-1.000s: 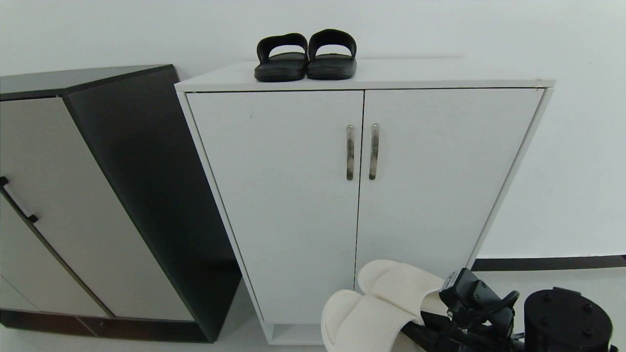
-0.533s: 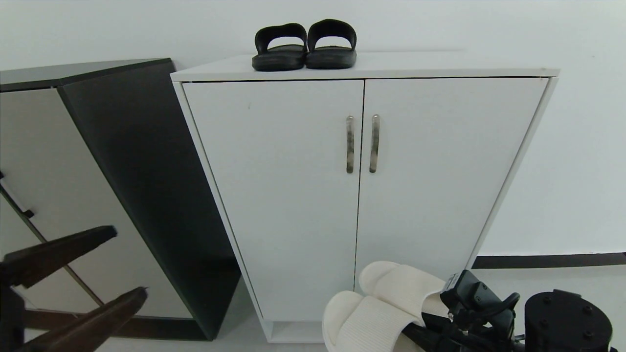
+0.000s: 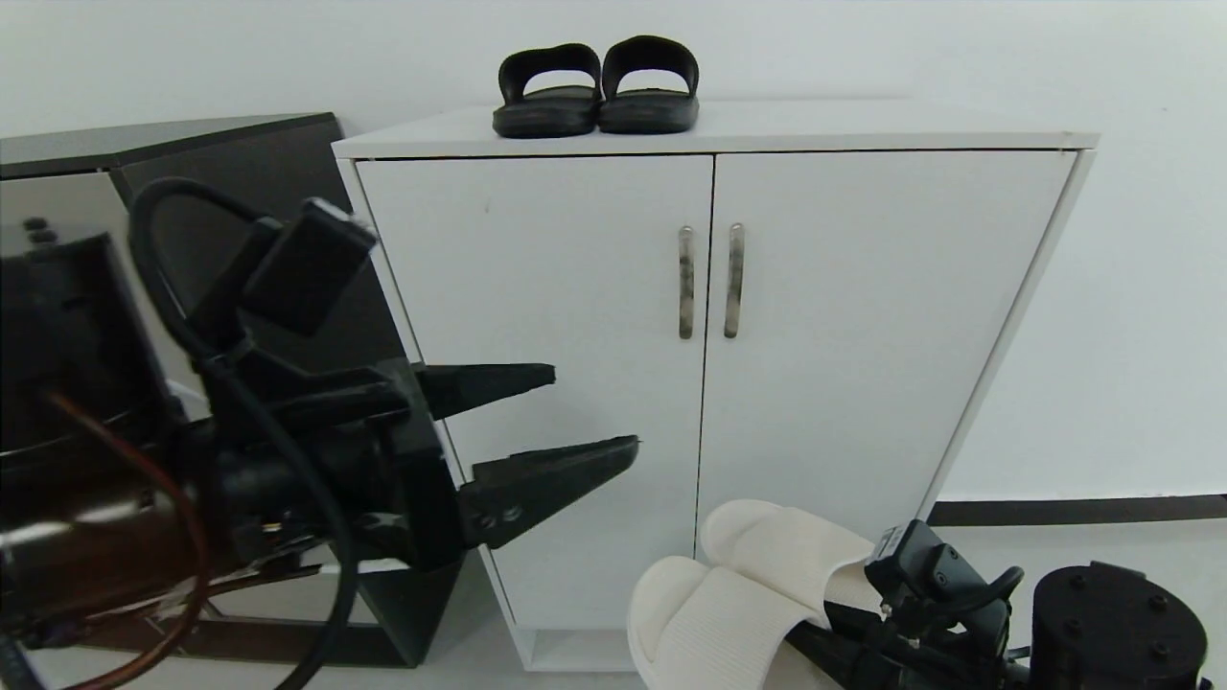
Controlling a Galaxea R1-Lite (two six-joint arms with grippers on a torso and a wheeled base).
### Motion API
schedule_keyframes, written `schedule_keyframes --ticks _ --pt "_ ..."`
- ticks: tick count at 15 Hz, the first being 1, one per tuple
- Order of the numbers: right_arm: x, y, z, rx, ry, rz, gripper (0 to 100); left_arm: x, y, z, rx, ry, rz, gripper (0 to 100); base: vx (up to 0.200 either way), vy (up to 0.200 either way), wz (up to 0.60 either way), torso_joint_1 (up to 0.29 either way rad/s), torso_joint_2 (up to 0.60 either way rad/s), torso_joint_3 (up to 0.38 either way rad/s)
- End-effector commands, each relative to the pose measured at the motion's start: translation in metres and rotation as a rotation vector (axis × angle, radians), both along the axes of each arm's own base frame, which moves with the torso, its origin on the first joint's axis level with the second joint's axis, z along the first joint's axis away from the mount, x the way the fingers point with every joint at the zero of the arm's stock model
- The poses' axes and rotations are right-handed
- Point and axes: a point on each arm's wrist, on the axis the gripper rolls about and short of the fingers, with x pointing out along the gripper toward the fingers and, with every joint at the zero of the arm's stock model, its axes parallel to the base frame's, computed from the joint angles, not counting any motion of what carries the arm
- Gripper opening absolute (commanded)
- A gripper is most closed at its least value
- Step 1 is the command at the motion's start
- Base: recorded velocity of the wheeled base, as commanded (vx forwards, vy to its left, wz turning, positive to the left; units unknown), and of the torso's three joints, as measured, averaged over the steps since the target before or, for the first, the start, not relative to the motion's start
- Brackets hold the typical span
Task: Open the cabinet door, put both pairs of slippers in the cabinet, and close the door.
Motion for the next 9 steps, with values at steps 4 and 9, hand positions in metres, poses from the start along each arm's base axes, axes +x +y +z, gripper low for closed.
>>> schedule_keyframes --ticks 4,9 --pt "0.002 0.000 -0.001 -0.005 0.003 -0.006 0 0.037 -0.055 0.006 0.007 0.010 -0.044 100 0.000 0.000 0.00 0.000 0.00 0.000" --pt "0.002 0.000 -0.002 -0.008 0.005 -0.006 0 0.076 -0.090 0.011 -0.029 0.030 -0.053 100 0.000 0.000 0.00 0.000 0.00 0.000"
